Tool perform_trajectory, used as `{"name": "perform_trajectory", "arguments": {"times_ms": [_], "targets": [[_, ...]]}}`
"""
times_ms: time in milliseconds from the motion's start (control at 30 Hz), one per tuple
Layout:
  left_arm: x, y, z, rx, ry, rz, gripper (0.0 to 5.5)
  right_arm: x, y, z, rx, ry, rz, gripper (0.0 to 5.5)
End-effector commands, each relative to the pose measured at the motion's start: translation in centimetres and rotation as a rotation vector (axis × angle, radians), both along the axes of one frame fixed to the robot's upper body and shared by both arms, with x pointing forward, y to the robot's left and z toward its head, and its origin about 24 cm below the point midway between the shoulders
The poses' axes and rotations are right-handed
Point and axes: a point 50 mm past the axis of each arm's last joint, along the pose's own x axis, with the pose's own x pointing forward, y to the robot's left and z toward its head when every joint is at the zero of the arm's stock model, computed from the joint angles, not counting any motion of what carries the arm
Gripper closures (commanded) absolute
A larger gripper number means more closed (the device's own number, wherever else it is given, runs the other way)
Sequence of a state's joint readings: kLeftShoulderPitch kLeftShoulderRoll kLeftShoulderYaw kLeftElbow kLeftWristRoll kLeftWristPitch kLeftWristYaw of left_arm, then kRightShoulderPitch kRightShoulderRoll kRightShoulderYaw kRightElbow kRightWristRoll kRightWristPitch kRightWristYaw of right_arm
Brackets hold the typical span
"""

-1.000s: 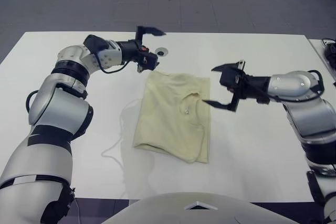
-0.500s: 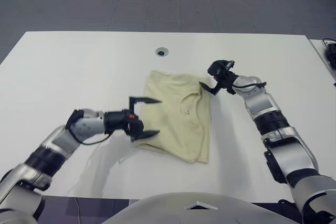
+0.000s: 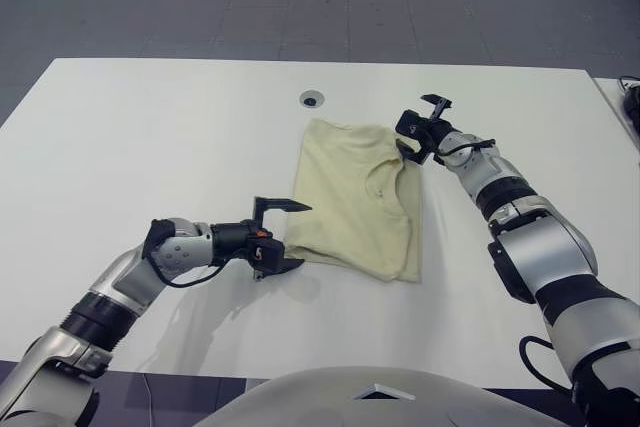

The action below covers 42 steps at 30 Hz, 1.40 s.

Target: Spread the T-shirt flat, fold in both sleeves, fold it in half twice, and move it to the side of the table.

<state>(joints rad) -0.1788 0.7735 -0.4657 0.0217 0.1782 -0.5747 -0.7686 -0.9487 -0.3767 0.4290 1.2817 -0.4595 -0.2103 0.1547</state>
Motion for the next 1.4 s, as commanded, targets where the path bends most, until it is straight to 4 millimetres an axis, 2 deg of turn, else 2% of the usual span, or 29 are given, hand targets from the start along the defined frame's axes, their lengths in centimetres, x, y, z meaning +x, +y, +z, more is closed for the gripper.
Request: {"name": "perform_trajectory", "arguments": {"times_ms": [33,200,333,367,467,567,700,867,967,1167,1400], "targets": [[-0.1,-0.2,-0.2,0.052,0.013,-0.049,0.1,-0.1,-2.0,0.6,-0.049,-0.079,-0.039,0.12],[-0.3,1.3,1.1,0.074,-0.009,-0.057,0.1,0.9,-3.8,5.6,0.145,-0.312,-0.076,0.12],[-0.8,2.0,2.1,0.052,-0.012,-0.034,0.1,-0.8,-5.0,7.2,0.342,-0.382,0.009,0.12],[-0.8,2.3,2.1,0.054,-0.014,-0.019,0.1,-1.9,-5.1,7.3,0.381,-0.38,0.049,0.12],[-0.7,3.2,1.4,0.087,-0.011,0.027,0.1,-8.2,-4.4,7.7,0.446,-0.329,0.174,0.12],[-1.1,3.7,0.5,0.114,0.001,0.066,0.1,-14.0,-3.4,7.4,0.474,-0.258,0.211,0.12],[-2.1,4.4,-0.1,0.144,0.023,0.101,0.7,-18.3,-2.0,6.6,0.471,-0.154,0.265,0.1],[-1.8,6.0,-0.8,0.24,0.034,0.131,1.61,-22.9,-1.3,4.5,0.385,-0.002,0.359,0.1],[-1.6,6.5,-1.1,0.261,0.036,0.156,2.17,-24.2,-1.6,4.0,0.358,0.08,0.386,0.1],[-0.7,5.9,-1.6,0.27,0.016,0.144,1.38,-25.1,-2.5,3.5,0.29,0.161,0.413,0.1],[-0.5,4.4,-1.5,0.223,0.032,0.043,0.35,-25.7,-3.2,1.4,0.109,0.234,0.473,0.1]]}}
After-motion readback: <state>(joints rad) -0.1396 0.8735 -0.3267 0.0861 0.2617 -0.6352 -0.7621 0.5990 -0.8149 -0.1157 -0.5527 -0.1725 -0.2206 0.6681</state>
